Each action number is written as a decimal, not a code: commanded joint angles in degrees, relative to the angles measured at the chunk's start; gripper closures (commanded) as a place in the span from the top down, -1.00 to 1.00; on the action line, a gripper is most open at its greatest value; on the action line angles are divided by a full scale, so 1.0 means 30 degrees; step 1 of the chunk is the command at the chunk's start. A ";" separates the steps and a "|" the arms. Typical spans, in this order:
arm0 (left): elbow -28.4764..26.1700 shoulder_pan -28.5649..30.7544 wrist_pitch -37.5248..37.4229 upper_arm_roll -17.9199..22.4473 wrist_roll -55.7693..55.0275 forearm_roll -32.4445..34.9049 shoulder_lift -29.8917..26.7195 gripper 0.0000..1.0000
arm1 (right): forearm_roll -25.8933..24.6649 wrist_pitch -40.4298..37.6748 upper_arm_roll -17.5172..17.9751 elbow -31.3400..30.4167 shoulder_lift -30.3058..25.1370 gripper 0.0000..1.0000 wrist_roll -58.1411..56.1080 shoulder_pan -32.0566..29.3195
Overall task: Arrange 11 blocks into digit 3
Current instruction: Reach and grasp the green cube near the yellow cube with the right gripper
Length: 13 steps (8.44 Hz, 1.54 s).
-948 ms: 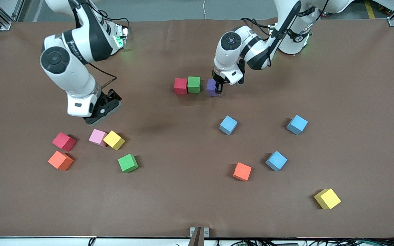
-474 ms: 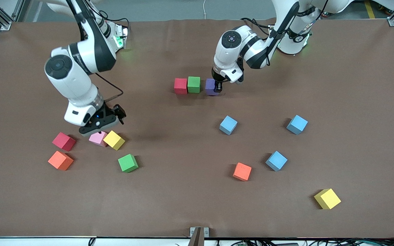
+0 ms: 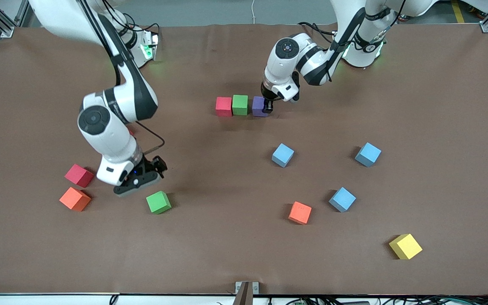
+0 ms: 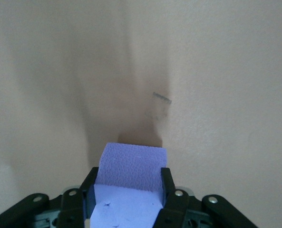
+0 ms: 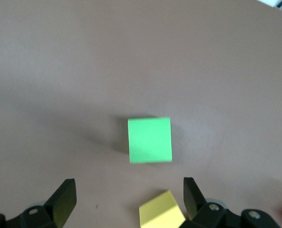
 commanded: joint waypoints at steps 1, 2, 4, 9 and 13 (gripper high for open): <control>-0.0232 0.0017 0.0524 -0.0348 -0.0363 -0.0288 -0.0067 -0.34 | -0.0218 -0.0189 0.0173 0.2120 0.1567 0.99 0.0020 -0.0237; -0.0203 0.0017 0.0785 -0.0349 -0.0393 -0.0288 0.0050 -0.34 | -0.0509 0.0276 0.0173 0.2446 0.2154 0.99 0.0019 -0.0353; -0.0115 -0.0012 0.1166 -0.0349 -0.0394 -0.0288 0.0314 -0.34 | -0.0746 0.1534 0.0173 0.2566 0.3237 0.99 -0.0010 -0.0704; 0.0734 0.0075 0.1257 -0.0320 -0.0364 -0.0288 0.1017 -0.34 | -0.0688 0.1394 0.0202 0.2509 0.3917 0.99 -0.0039 -0.0882; 0.0764 -0.0012 0.1257 -0.0349 -0.0394 -0.0288 0.1192 -0.34 | -0.0687 0.1364 0.0202 0.2420 0.4590 0.99 -0.0537 -0.0735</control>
